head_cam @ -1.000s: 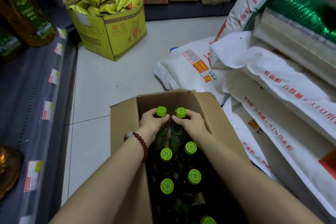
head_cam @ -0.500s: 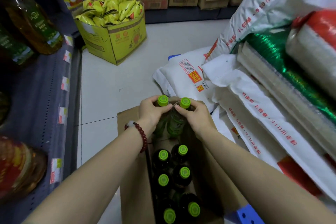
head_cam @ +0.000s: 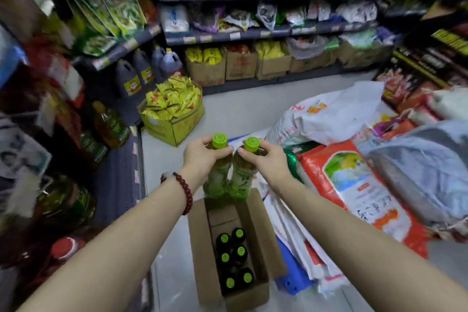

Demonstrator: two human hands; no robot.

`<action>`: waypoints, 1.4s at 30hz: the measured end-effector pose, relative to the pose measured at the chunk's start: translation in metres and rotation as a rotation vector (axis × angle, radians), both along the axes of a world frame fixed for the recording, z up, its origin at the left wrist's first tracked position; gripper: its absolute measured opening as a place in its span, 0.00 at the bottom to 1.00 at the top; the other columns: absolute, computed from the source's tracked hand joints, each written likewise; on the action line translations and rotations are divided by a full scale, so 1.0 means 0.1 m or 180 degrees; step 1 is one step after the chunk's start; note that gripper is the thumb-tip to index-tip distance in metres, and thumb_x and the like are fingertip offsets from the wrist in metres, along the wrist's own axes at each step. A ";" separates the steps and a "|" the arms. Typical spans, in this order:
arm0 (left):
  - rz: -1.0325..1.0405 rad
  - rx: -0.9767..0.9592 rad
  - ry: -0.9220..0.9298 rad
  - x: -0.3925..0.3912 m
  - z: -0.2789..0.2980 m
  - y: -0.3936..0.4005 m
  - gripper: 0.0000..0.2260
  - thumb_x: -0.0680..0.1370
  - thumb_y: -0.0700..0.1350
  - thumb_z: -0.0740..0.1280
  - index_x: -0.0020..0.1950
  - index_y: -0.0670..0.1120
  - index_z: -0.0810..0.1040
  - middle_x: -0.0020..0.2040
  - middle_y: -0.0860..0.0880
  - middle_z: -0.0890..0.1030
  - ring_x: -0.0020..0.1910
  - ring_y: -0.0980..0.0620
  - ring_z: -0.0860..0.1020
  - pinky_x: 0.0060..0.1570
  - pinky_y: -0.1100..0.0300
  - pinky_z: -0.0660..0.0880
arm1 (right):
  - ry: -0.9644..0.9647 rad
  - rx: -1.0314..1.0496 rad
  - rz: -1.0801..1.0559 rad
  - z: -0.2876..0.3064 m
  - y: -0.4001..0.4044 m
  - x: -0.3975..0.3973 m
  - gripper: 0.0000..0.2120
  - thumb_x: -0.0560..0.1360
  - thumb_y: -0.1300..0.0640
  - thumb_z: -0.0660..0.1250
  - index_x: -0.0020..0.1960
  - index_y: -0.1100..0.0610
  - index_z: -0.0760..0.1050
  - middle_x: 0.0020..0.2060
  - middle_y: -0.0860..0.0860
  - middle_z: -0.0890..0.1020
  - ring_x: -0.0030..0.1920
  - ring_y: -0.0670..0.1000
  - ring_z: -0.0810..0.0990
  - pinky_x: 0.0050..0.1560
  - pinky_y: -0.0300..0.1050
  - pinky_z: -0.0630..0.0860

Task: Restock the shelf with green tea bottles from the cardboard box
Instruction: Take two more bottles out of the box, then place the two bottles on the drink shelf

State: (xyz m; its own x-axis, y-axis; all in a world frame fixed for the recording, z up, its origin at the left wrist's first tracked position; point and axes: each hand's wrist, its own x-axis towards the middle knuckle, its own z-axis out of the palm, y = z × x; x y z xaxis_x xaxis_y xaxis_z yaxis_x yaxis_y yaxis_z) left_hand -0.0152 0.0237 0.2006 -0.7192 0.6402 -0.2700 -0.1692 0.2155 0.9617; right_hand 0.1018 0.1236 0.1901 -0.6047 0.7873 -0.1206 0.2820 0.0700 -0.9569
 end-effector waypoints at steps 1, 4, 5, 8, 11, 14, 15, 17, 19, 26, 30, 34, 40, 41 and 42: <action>-0.0031 0.0049 0.0063 -0.01 0.34 -0.03 0.11 0.68 0.35 0.75 0.49 0.40 0.81 0.43 0.44 0.81 0.43 0.50 0.77 0.48 0.57 0.77 | 0.0057 0.0056 0.0020 0.32 -0.03 -0.01 0.07 0.70 0.61 0.75 0.47 0.62 0.82 0.39 0.53 0.83 0.42 0.49 0.79 0.50 0.48 0.78; -0.0196 0.0169 0.0278 -0.05 1.27 -0.15 0.08 0.68 0.37 0.76 0.44 0.42 0.81 0.39 0.47 0.81 0.38 0.53 0.77 0.40 0.64 0.76 | 0.0132 0.0221 0.0034 1.21 -0.12 -0.03 0.09 0.69 0.58 0.75 0.44 0.63 0.81 0.38 0.56 0.82 0.42 0.50 0.78 0.49 0.51 0.78; -0.0240 0.0213 0.0330 -0.06 1.55 -0.19 0.07 0.68 0.37 0.76 0.42 0.44 0.81 0.38 0.49 0.81 0.36 0.55 0.77 0.38 0.65 0.77 | 0.0148 0.0314 0.0056 1.49 -0.16 -0.03 0.10 0.68 0.55 0.76 0.42 0.62 0.81 0.37 0.57 0.83 0.41 0.49 0.78 0.49 0.52 0.79; -0.0272 0.0308 0.0485 -0.09 2.33 -0.32 0.09 0.66 0.39 0.78 0.44 0.44 0.83 0.40 0.49 0.83 0.39 0.53 0.80 0.45 0.62 0.79 | 0.0289 0.0523 0.0017 2.26 -0.29 -0.01 0.08 0.66 0.50 0.77 0.38 0.54 0.81 0.34 0.51 0.83 0.39 0.48 0.79 0.48 0.53 0.79; -0.0308 0.0429 0.0483 -0.07 2.99 -0.46 0.09 0.65 0.40 0.78 0.42 0.45 0.84 0.40 0.49 0.85 0.41 0.50 0.81 0.47 0.57 0.79 | 0.0494 0.0644 -0.0018 2.94 -0.47 0.06 0.06 0.66 0.52 0.78 0.41 0.51 0.83 0.35 0.44 0.84 0.40 0.44 0.80 0.46 0.43 0.77; -0.0375 0.0530 0.0439 0.07 3.58 -0.69 0.11 0.65 0.38 0.78 0.46 0.44 0.84 0.39 0.48 0.84 0.39 0.49 0.81 0.44 0.58 0.79 | 0.0529 0.0798 -0.0081 3.50 -0.67 0.19 0.14 0.63 0.46 0.78 0.46 0.52 0.85 0.42 0.46 0.87 0.48 0.46 0.83 0.54 0.44 0.78; -0.0376 0.0596 0.0462 0.13 3.74 -0.79 0.11 0.66 0.37 0.77 0.47 0.42 0.83 0.39 0.47 0.84 0.37 0.50 0.81 0.44 0.58 0.80 | 0.0556 0.0797 -0.0083 3.65 -0.74 0.24 0.14 0.64 0.46 0.78 0.47 0.51 0.85 0.43 0.47 0.87 0.49 0.46 0.83 0.56 0.44 0.78; -0.0316 0.0704 0.0561 0.28 4.00 -1.02 0.08 0.66 0.37 0.77 0.44 0.43 0.83 0.36 0.48 0.84 0.33 0.53 0.82 0.41 0.61 0.80 | 0.0599 0.0838 -0.0020 3.93 -0.91 0.34 0.16 0.62 0.44 0.78 0.46 0.52 0.86 0.43 0.47 0.87 0.49 0.47 0.84 0.58 0.49 0.79; -0.0184 0.0818 0.0643 0.46 4.18 -1.29 0.07 0.66 0.38 0.77 0.41 0.45 0.83 0.36 0.49 0.85 0.33 0.53 0.82 0.38 0.62 0.80 | 0.0705 0.0912 0.0062 4.14 -1.10 0.45 0.19 0.58 0.41 0.78 0.44 0.51 0.86 0.42 0.48 0.87 0.49 0.49 0.84 0.58 0.53 0.79; 0.0023 0.1011 0.0812 0.99 4.60 -2.35 0.06 0.66 0.38 0.77 0.41 0.46 0.85 0.37 0.48 0.86 0.39 0.48 0.83 0.44 0.56 0.81 | 0.0966 0.0911 0.0383 4.61 -1.97 0.83 0.25 0.55 0.42 0.80 0.46 0.54 0.86 0.45 0.50 0.87 0.51 0.50 0.84 0.59 0.52 0.79; 0.0215 0.0884 0.0657 1.13 4.74 -2.95 0.10 0.64 0.42 0.79 0.43 0.45 0.85 0.43 0.44 0.85 0.45 0.45 0.83 0.55 0.47 0.78 | 0.0957 0.0864 0.0576 4.82 -2.52 0.96 0.17 0.59 0.45 0.80 0.42 0.54 0.85 0.42 0.47 0.87 0.49 0.47 0.84 0.59 0.48 0.78; 0.0163 0.0654 0.0377 1.16 4.81 -3.59 0.28 0.57 0.45 0.81 0.55 0.40 0.82 0.43 0.44 0.85 0.38 0.46 0.83 0.42 0.49 0.81 | 0.0969 0.0751 0.0728 4.91 -3.14 1.01 0.20 0.57 0.44 0.81 0.42 0.55 0.85 0.41 0.48 0.87 0.46 0.48 0.84 0.56 0.50 0.80; -0.0034 0.0629 0.0408 1.04 4.80 -4.57 0.15 0.62 0.43 0.78 0.48 0.43 0.83 0.37 0.47 0.86 0.32 0.52 0.83 0.30 0.60 0.79 | 0.1057 0.0746 0.0950 4.93 -4.08 0.99 0.11 0.62 0.51 0.80 0.40 0.56 0.86 0.36 0.50 0.87 0.39 0.46 0.84 0.41 0.39 0.78; -0.0092 0.0652 0.0426 1.00 4.82 -4.72 0.10 0.65 0.41 0.77 0.45 0.44 0.84 0.36 0.47 0.85 0.31 0.53 0.83 0.28 0.62 0.78 | 0.1089 0.0691 0.0967 4.93 -4.24 0.96 0.11 0.62 0.52 0.80 0.41 0.57 0.86 0.37 0.52 0.87 0.40 0.48 0.85 0.44 0.43 0.80; -0.0137 0.0631 0.0451 0.96 4.84 -4.87 0.06 0.67 0.41 0.76 0.42 0.44 0.84 0.37 0.47 0.85 0.32 0.53 0.83 0.29 0.62 0.78 | 0.1113 0.0622 0.0958 4.94 -4.40 0.91 0.12 0.62 0.53 0.80 0.42 0.58 0.86 0.38 0.53 0.87 0.41 0.50 0.86 0.47 0.46 0.82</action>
